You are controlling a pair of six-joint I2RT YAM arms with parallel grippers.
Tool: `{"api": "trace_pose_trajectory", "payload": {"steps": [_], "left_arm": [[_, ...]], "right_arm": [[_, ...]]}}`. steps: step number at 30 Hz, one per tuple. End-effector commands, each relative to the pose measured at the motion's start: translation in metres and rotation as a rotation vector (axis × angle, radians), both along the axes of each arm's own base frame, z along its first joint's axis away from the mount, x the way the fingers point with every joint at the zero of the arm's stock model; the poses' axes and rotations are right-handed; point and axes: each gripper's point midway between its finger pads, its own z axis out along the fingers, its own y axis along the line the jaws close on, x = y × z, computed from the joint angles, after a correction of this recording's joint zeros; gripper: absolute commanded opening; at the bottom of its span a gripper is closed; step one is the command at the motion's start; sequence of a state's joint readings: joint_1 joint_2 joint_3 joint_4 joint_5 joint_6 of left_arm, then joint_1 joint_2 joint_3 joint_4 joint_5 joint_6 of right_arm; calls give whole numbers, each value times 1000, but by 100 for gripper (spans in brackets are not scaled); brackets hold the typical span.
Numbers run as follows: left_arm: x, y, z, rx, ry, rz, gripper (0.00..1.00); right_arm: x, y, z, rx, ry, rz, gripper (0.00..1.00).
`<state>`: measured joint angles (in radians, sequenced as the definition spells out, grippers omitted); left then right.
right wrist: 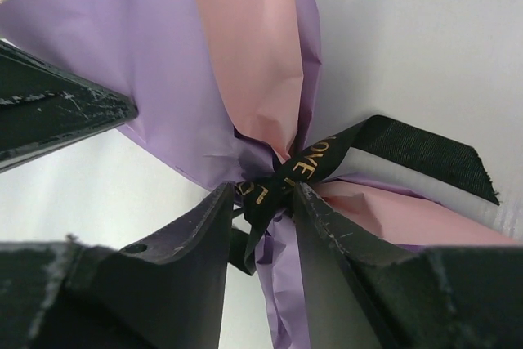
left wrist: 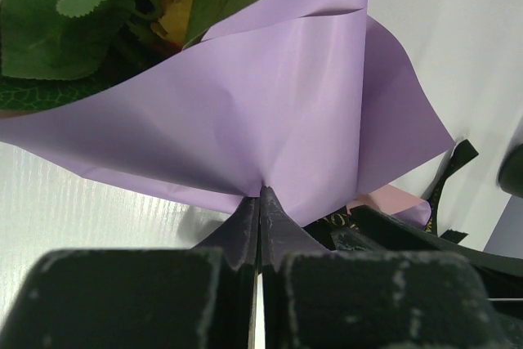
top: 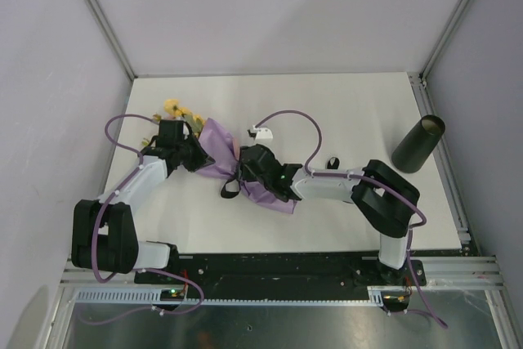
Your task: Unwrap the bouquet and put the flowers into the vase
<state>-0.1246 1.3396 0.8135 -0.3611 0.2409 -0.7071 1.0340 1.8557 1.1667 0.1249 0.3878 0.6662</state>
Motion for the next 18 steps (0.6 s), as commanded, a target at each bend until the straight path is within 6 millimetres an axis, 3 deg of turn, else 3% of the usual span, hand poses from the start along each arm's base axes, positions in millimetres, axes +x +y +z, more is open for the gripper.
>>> {"api": "trace_pose_trajectory", "payload": {"steps": [1,3,6,10,14,18], "left_arm": [[6,-5,17,-22,-72,-17,0],[6,-4,17,-18,-71,-15,0],[6,-2,15,-6,-70,-9,0],[8,6,10,37,-71,10,0],[7,14,1,79,-50,19,0],[6,20,-5,104,-33,37,0]], "right_arm": [[1,15,9,35,0,9,40],[0,15,8,29,4,10,37],[-1,13,8,17,3,8,21],[1,5,29,18,-31,-9,3],[0,-5,59,29,-69,-11,0],[-6,-24,74,-3,-86,-50,0]]}}
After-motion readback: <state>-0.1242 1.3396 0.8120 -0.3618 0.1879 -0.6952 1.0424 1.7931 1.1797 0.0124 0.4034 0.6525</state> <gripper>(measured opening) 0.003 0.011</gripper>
